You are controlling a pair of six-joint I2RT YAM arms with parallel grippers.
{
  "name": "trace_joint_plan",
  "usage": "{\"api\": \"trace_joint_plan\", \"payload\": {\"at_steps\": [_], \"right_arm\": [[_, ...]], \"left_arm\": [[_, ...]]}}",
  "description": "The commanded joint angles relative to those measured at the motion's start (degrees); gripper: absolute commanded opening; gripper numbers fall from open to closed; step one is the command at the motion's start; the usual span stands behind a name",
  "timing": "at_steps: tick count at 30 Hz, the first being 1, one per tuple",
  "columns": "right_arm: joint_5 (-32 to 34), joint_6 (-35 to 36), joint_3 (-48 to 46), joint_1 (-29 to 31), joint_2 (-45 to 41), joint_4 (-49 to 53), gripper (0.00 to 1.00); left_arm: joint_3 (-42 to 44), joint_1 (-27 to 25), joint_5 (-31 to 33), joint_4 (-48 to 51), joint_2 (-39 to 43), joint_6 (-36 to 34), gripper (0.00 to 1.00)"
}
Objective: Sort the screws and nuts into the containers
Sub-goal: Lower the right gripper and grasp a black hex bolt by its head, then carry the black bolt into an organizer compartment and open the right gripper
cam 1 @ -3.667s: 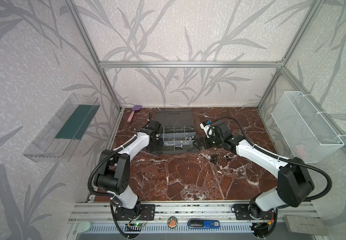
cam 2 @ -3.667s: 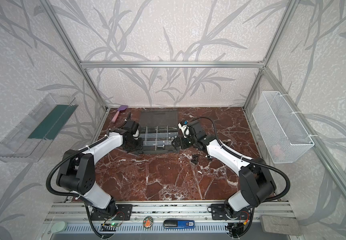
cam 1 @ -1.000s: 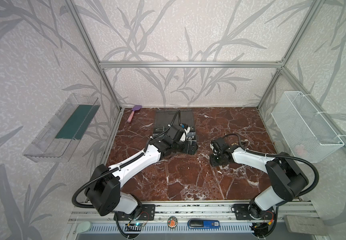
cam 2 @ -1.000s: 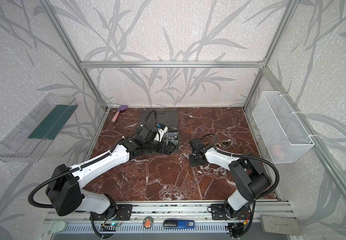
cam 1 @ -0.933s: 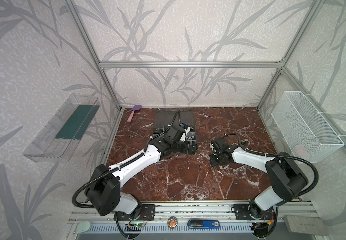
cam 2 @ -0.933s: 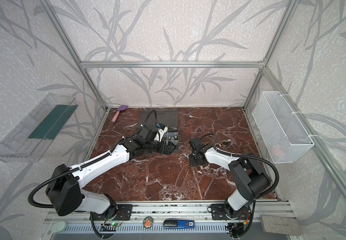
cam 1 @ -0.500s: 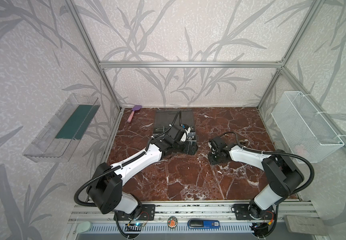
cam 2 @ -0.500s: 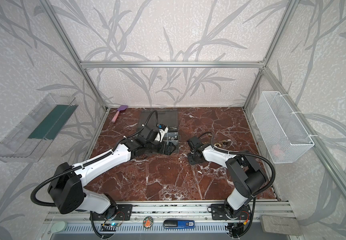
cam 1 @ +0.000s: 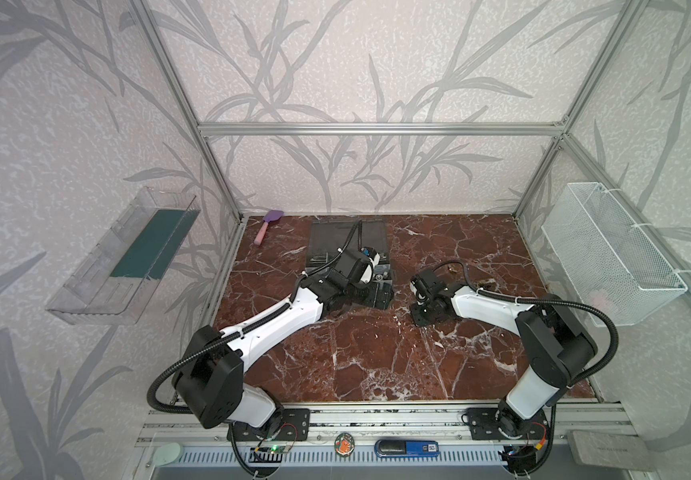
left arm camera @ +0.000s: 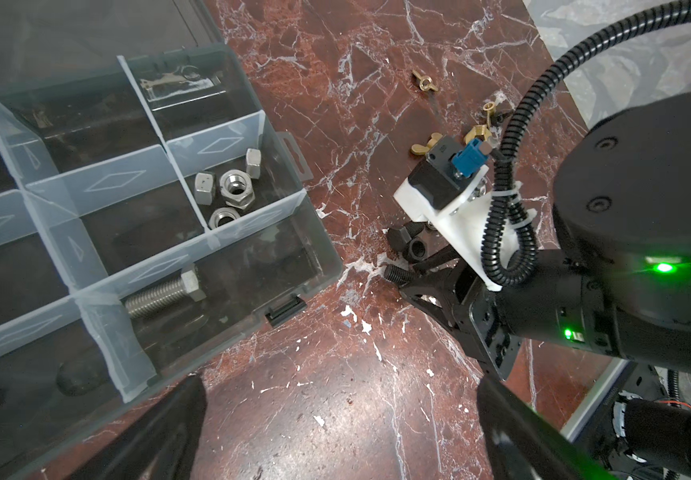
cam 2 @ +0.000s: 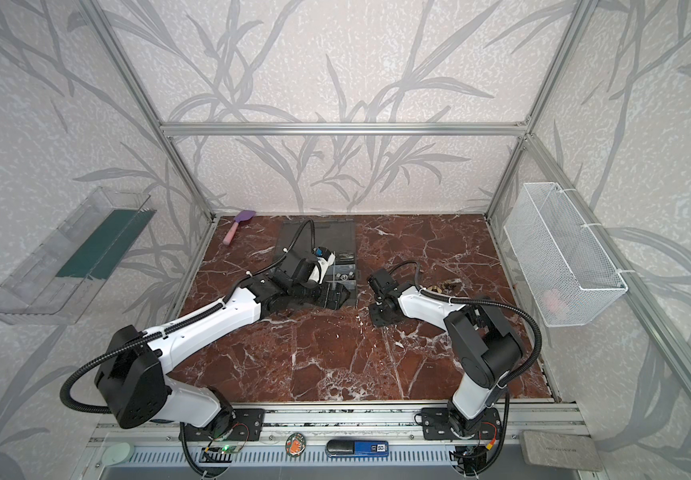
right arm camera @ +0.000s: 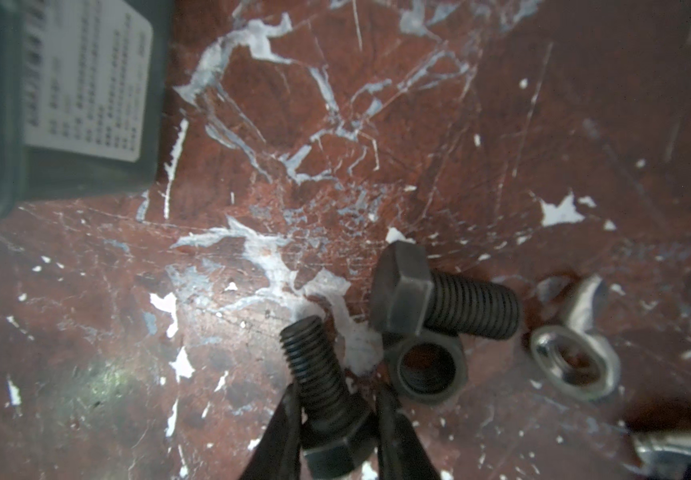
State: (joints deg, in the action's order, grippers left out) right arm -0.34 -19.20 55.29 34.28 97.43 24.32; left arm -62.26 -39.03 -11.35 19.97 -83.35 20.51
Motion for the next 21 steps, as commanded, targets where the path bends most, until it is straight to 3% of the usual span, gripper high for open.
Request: {"api": "trace_joint_plan", "payload": {"at_steps": [1, 21], "right_arm": [[-0.02, 1.29, 2.95, 0.28, 0.04, 1.55, 0.07], [0.2, 3.27, 14.53, 0.28, 0.67, 10.09, 0.05]], "left_arm": [[-0.67, -0.26, 3.26, 1.03, 2.84, -1.79, 0.99], [-0.63, 1.68, 8.4, 2.57, 5.81, -2.68, 0.99]]}}
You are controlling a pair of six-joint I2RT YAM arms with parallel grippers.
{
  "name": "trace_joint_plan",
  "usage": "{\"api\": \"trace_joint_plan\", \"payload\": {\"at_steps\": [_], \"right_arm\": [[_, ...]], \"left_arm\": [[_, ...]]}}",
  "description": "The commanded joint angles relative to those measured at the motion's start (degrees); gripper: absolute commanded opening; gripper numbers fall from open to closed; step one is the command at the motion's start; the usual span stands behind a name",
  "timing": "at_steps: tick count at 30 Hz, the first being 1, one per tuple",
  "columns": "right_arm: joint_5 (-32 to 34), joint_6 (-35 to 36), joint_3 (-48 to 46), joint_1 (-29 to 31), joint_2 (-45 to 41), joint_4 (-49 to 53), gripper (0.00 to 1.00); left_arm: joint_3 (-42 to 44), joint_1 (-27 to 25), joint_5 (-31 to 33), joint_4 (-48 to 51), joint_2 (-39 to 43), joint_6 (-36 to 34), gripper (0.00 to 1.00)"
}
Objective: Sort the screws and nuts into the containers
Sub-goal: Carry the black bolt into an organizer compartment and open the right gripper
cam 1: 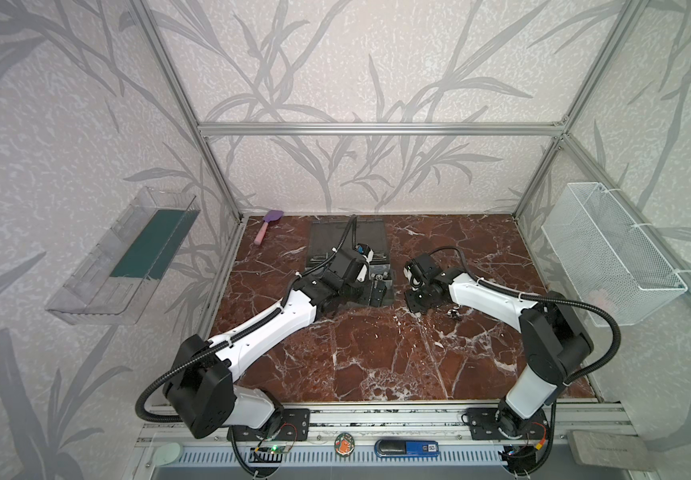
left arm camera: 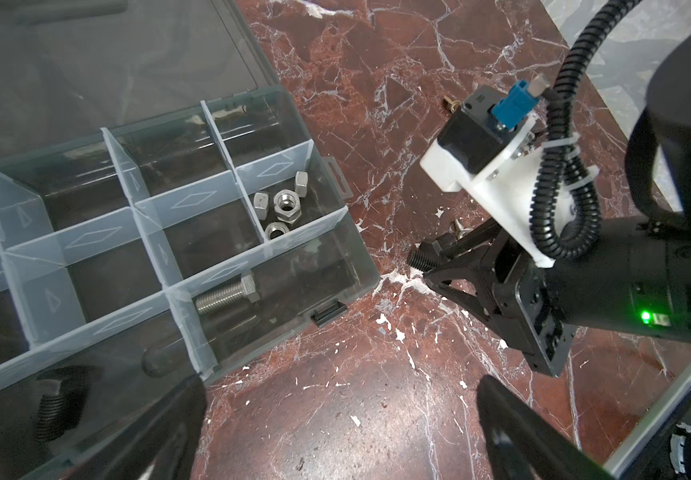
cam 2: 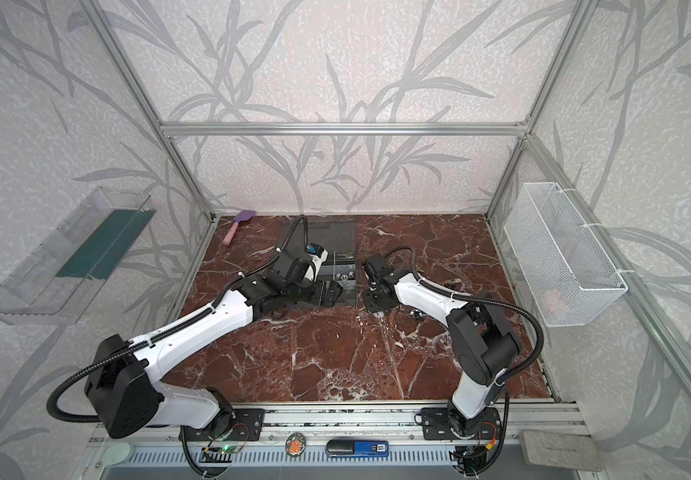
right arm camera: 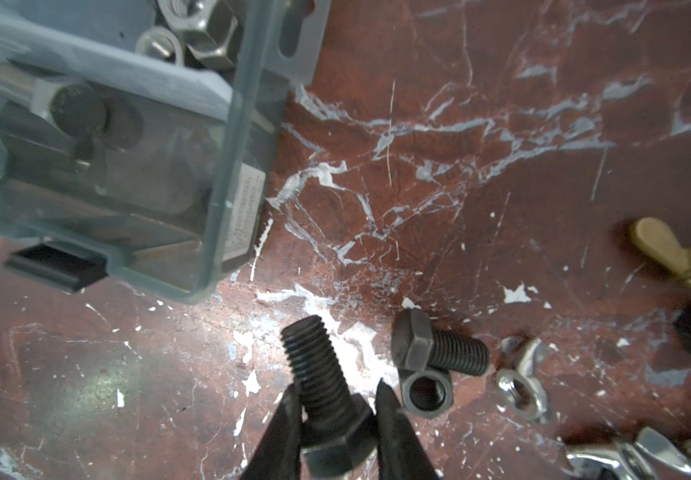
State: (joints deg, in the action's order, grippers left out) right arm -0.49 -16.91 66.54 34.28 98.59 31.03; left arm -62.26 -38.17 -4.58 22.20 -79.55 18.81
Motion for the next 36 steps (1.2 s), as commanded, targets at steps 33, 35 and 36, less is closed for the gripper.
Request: {"api": "trace_joint_plan", "payload": {"at_steps": [33, 35, 36], "right_arm": [[-5.66, 2.4, 50.75, 12.16, 30.46, 13.43, 0.05], [-5.79, 2.31, 52.44, 12.84, 31.78, 14.01, 0.05], [-5.83, 2.19, 53.21, 13.14, 32.29, 14.13, 0.05]], "left_arm": [[12.58, 24.45, -1.78, 6.29, 18.19, 5.88, 0.99], [12.51, 25.08, -2.0, 5.94, 18.32, 6.01, 0.99], [12.6, 25.47, -2.23, 5.72, 18.4, 6.17, 0.99]]}}
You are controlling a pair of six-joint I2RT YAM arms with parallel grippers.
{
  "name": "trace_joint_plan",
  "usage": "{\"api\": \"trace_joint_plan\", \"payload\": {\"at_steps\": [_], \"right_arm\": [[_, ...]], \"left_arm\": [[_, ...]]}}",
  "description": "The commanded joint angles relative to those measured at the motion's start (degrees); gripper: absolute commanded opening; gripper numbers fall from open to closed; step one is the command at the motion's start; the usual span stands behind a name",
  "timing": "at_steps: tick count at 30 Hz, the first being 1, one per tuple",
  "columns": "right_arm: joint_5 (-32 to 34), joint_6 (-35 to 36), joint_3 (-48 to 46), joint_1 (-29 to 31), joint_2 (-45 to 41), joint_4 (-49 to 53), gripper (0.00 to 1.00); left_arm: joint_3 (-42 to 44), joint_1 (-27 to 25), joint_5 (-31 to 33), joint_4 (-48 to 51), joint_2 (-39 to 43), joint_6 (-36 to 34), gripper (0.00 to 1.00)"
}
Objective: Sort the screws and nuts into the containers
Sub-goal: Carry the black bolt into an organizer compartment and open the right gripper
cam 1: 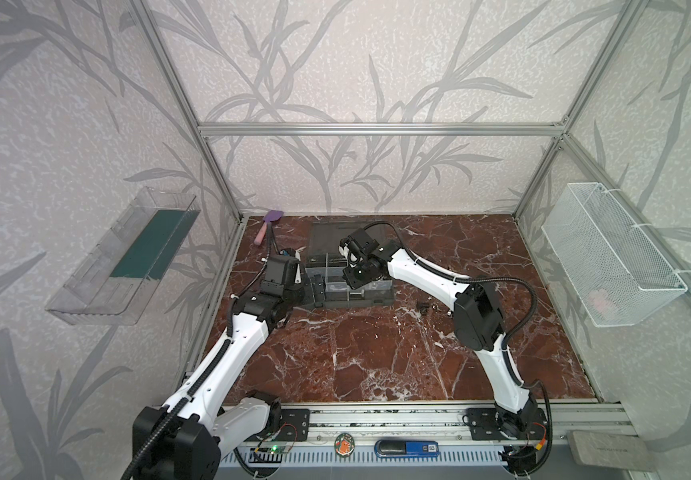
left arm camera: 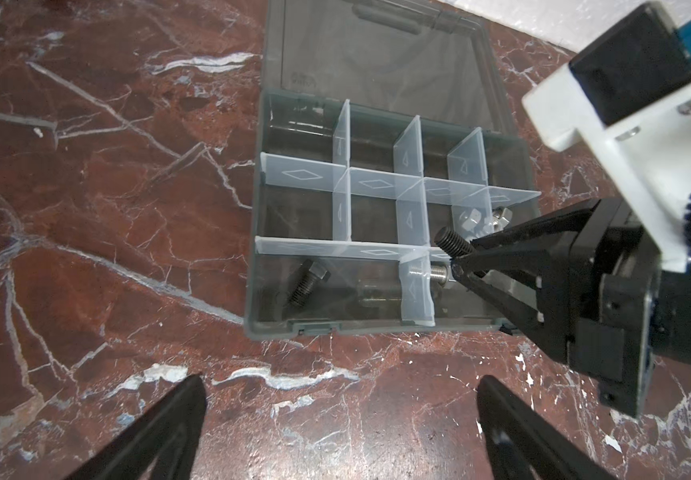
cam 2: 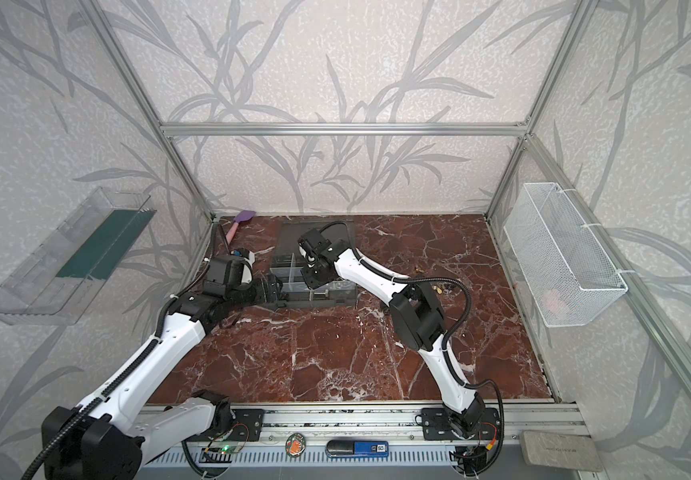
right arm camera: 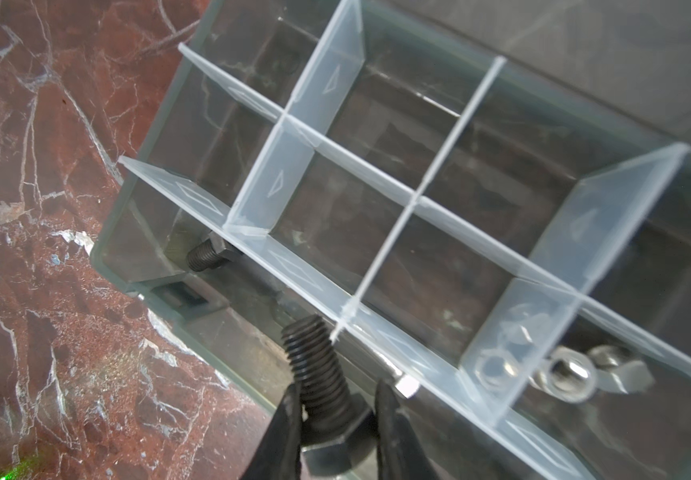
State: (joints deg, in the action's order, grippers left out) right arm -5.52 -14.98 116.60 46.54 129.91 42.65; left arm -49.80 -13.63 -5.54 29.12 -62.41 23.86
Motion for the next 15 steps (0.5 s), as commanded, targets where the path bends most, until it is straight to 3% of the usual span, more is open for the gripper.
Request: {"api": "trace_joint_plan", "payload": {"at_steps": [1, 12, 15], "right_arm": [[-0.96, 0.15, 3.91, 1.21, 1.68, 2.69, 0.05], [-1.42, -0.27, 12.97, 4.47, 9.63, 6.62, 0.12], [-1.51, -0.42, 13.3, 4.71, 10.01, 6.7, 0.2]], "left_arm": [[0.28, 1.5, -1.63, -1.57, 1.58, 1.53, 0.99], [1.2, 3.6, -2.67, -2.76, 3.78, 2.66, 0.99], [1.27, 3.61, -2.63, -2.74, 3.88, 2.69, 0.99]]}}
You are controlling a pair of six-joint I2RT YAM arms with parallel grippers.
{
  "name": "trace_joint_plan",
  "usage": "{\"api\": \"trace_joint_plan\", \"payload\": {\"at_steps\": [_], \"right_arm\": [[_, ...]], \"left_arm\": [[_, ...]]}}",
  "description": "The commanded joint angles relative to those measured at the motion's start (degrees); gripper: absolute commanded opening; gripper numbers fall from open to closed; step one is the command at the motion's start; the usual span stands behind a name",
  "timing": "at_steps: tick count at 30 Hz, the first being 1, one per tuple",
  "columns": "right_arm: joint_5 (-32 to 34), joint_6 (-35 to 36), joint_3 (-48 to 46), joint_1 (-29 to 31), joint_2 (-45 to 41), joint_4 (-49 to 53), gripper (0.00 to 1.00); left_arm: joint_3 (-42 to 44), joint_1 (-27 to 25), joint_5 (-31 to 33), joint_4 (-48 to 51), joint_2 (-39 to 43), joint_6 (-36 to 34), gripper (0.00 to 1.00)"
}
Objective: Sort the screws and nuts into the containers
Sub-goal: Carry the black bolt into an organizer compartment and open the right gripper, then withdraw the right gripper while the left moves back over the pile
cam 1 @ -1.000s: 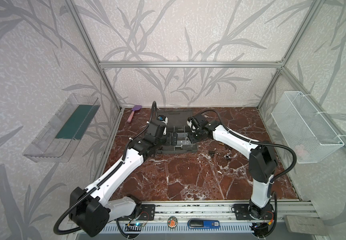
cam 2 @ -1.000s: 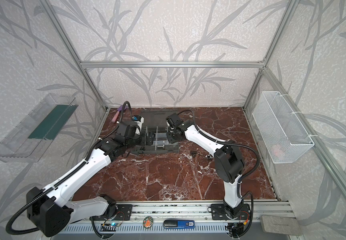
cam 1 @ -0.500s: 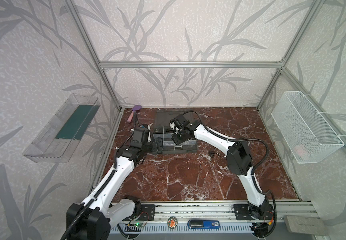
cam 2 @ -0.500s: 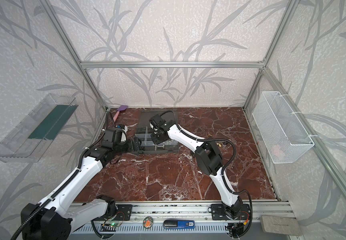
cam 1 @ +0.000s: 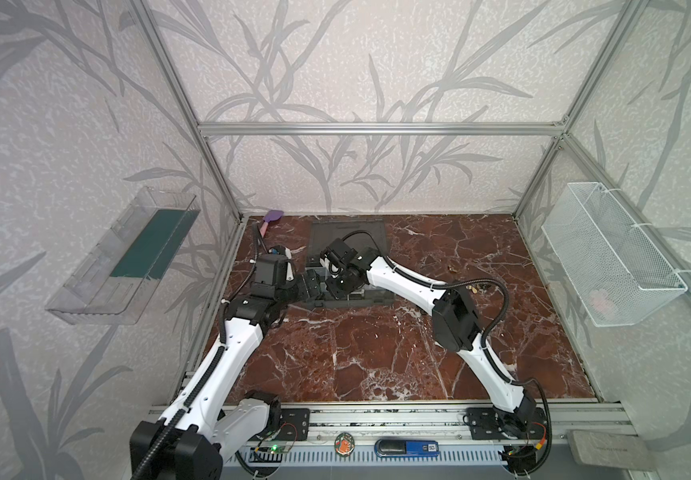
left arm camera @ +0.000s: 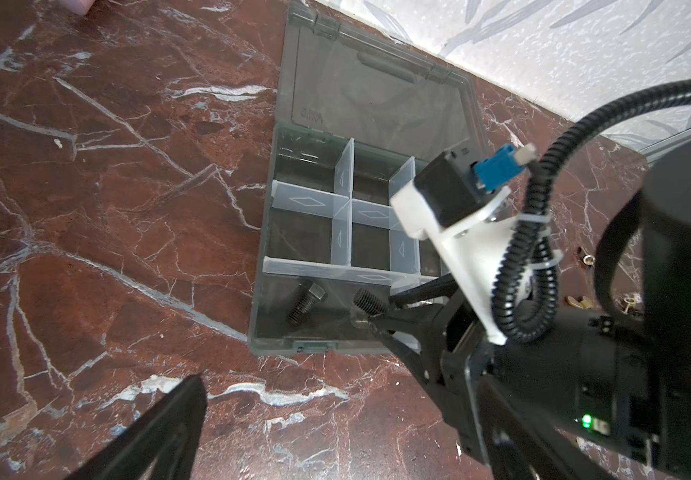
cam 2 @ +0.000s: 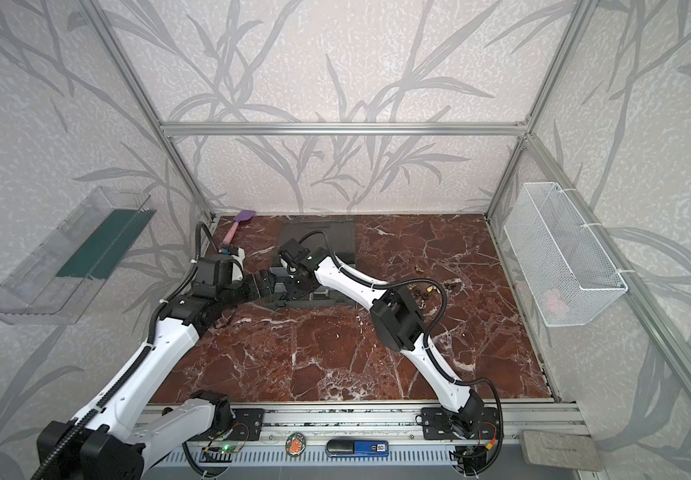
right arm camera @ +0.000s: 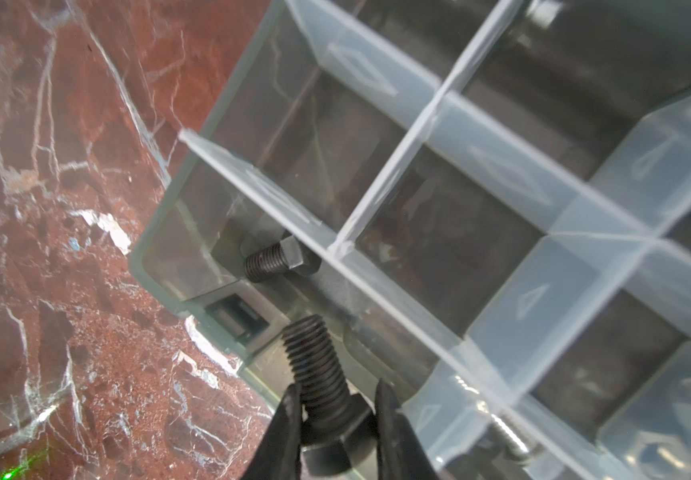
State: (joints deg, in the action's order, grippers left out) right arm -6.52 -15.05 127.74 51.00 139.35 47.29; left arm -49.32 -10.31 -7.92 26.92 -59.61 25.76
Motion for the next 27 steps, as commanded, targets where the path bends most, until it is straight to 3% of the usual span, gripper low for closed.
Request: {"api": "trace_joint_plan", "payload": {"at_steps": [1, 9, 17, 27], "right_arm": [[-0.47, -0.33, 2.11, 0.27, 0.46, 2.19, 0.24], [1.24, 0.6, 2.25, 0.22, -1.38, 3.17, 0.42], [3.37, 1.68, 0.97, -0.69, -5.86, 4.69, 0.47], [7.05, 1.97, -19.1, -5.11, -22.94, -2.84, 0.56]], "left_arm": [[0.8, 0.35, -0.25, -0.55, 1.08, 0.77, 0.99], [0.6, 0.81, -0.93, -0.61, 1.34, 0.69, 0.99], [1.01, 0.86, -1.99, -1.57, 3.22, 0.11, 0.99], [1.4, -0.03, -6.99, -4.29, 1.98, -0.23, 0.99]]}}
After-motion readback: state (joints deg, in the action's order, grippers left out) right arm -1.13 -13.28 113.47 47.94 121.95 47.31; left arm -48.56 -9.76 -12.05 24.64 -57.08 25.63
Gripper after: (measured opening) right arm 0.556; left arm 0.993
